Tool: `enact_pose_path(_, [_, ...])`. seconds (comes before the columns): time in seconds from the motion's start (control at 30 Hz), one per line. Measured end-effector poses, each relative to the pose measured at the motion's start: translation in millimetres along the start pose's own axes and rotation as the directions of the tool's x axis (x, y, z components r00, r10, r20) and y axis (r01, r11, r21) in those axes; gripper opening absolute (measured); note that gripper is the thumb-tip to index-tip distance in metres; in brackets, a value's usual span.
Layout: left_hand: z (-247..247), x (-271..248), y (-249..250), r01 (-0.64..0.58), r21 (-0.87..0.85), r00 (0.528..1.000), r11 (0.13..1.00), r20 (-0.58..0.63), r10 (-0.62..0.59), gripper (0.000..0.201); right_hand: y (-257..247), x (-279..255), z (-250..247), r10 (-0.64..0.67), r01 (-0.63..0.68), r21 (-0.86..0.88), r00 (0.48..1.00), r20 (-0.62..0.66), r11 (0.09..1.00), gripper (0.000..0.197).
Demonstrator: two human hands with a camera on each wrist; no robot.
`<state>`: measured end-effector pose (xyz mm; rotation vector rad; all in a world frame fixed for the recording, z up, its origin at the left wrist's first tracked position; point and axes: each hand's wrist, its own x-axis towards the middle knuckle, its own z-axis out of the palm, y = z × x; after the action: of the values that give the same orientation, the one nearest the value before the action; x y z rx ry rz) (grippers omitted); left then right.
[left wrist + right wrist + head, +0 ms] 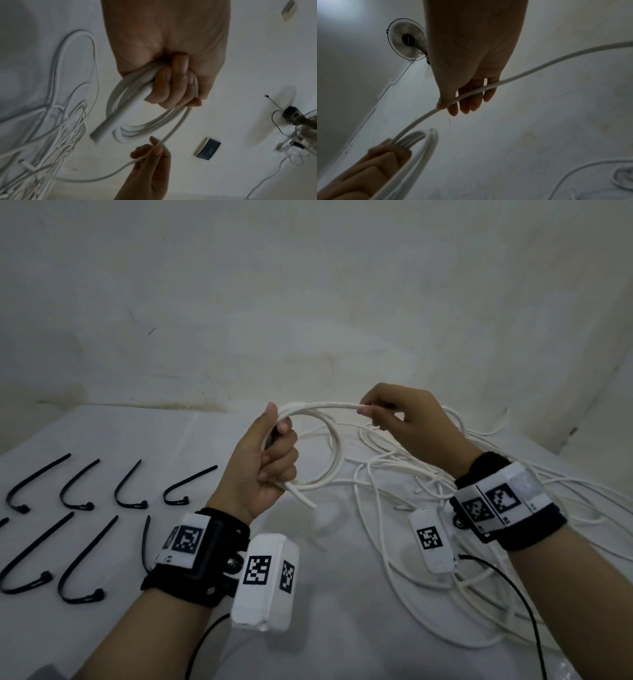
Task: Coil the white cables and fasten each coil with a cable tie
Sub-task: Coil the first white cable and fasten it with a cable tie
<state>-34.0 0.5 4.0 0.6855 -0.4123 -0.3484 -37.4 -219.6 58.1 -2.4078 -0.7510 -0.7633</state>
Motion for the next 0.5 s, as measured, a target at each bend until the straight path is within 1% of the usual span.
enact_pose_path(0.1, [-6, 1, 9, -0.08, -0.07, 0.996, 0.994, -0.039, 0.077, 0.039, 22, -5, -15, 0.011, -0.006, -0.16, 0.999, 0.03, 0.987, 0.016])
enact_pose_path(0.17, [-11, 1, 16, -0.132, -0.088, 0.989, 0.987, -0.072, 0.126, 0.038, 38, -10, -27, 0.058, -0.056, -0.212, 0.998, 0.003, 0.976, 0.015])
enact_pose_path(0.23, [-15, 1, 21, -0.17, -0.106, 0.982, 0.98, -0.095, 0.161, 0.038, 49, -17, -36, 0.137, -0.144, -0.174, 0.989, -0.048, 0.974, 0.013])
enact_pose_path(0.27, [-16, 1, 23, -0.183, -0.11, 0.98, 0.977, -0.103, 0.171, 0.038, 52, -20, -39, 0.164, -0.173, -0.145, 0.984, -0.075, 0.974, 0.018])
enact_pose_path(0.37, [-16, 2, 22, -0.207, -0.114, 0.975, 0.972, -0.111, 0.194, 0.039, 54, -24, -41, 0.157, -0.171, -0.12, 0.981, -0.118, 0.978, 0.023])
enact_pose_path(0.43, [-17, 2, 23, -0.232, -0.133, 0.969, 0.964, -0.118, 0.217, 0.04, 51, -24, -39, 0.132, -0.143, -0.13, 0.987, -0.088, 0.981, 0.025])
enact_pose_path(0.5, [-19, 1, 27, -0.264, -0.149, 0.96, 0.953, -0.133, 0.245, 0.039, 52, -26, -36, 0.126, -0.128, -0.144, 0.992, -0.021, 0.981, 0.034])
